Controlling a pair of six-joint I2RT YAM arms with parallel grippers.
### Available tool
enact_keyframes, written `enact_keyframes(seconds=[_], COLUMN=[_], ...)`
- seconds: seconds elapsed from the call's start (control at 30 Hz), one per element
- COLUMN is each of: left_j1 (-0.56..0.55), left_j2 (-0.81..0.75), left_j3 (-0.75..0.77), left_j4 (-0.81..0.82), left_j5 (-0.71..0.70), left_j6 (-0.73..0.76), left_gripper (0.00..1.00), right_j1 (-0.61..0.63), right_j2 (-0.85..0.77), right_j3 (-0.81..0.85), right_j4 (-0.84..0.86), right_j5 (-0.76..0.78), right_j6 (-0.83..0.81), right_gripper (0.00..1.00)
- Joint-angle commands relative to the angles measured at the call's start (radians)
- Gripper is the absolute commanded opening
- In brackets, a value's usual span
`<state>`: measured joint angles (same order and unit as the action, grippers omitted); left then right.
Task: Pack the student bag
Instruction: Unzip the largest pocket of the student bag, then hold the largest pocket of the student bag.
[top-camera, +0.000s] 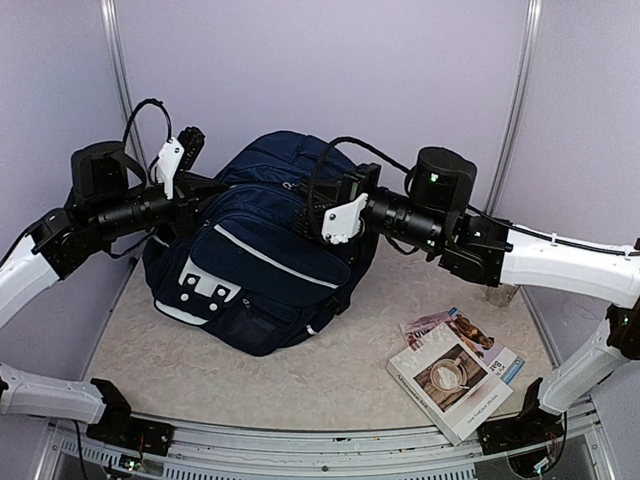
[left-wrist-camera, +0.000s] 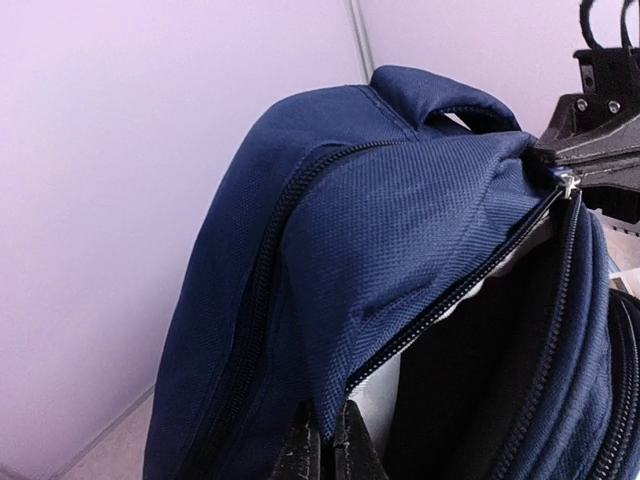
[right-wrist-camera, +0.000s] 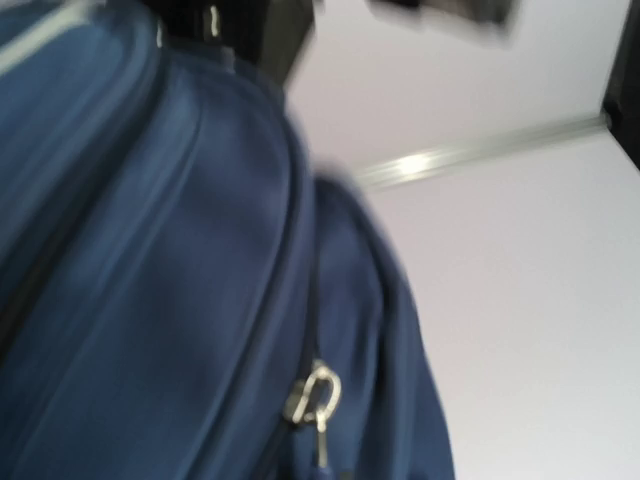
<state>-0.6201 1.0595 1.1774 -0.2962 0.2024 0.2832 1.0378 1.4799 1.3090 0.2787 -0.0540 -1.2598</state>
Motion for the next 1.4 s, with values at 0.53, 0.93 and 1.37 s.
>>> enact_keyframes(seconds=[0.53, 0.93, 1.37], left_j1=[0.03, -0.17, -0.265], left_j2=[-0.326, -0.374, -0.247], left_j3=[-0.334, -0.497, -0.098], left_j4=[0.228, 0.206, 0.075], left_j5=[-0.035, -0.204, -0.305], left_j6=[-0.271, -0.186, -0.182], left_gripper=[0.0, 0.54, 0.99], right_j1=[-0.213, -0.17, -0.14], right_j2=[-0.19, 0.023, 0.001], right_j3=[-0.22, 0.141, 0.045], right_j4=[0.317, 0.187, 0.153], right_j5=[0.079, -0.128, -0.248], right_j6=[0.269, 0.249, 0.245], right_gripper=[0.0, 0.0, 0.0])
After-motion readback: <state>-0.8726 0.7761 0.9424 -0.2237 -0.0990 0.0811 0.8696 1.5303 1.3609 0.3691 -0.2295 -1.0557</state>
